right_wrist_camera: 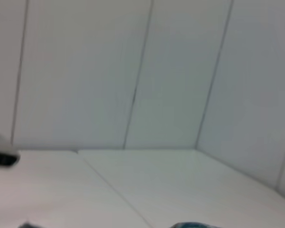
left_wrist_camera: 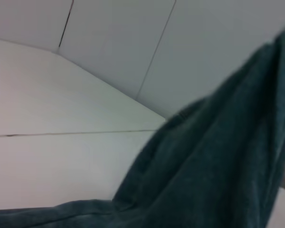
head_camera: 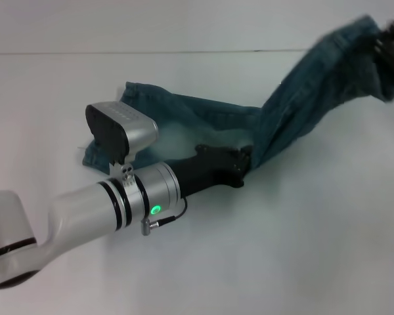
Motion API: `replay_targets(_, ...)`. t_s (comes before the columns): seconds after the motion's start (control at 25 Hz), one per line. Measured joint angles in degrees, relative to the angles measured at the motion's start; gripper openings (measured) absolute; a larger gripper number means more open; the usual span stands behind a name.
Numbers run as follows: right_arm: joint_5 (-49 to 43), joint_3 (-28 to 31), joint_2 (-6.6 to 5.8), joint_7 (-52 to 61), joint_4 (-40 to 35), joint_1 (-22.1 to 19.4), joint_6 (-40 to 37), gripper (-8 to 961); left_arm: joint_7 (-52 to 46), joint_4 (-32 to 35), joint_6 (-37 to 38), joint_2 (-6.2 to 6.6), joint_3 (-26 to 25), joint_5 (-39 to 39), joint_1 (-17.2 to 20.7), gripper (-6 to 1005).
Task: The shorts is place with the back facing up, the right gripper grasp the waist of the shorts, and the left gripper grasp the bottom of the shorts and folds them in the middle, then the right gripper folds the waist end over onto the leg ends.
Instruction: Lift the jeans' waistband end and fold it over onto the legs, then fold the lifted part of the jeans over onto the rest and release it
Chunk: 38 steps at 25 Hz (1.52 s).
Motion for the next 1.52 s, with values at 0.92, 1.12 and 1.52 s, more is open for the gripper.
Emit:
replay_targets(0.92,0.0,-19.9,1.33,-6.6,18.4,20.5,14.7,90,21.1,-3.3,4.4,0.14,-13.5,0.3,11.8,16)
replay_targets(1.12,-0.2,-21.1,1.29,-6.2,18.6,20.6,16.1,93,20.3,5.2,9.9,0.28,-15.6,0.2,19.0,17)
replay_targets(1.52,0.1,-29.1,1.87,-9.2,24.1,25.2,23.4,100,11.9,22.6,26.3,0.43,-22.2,0.0,33.2,19)
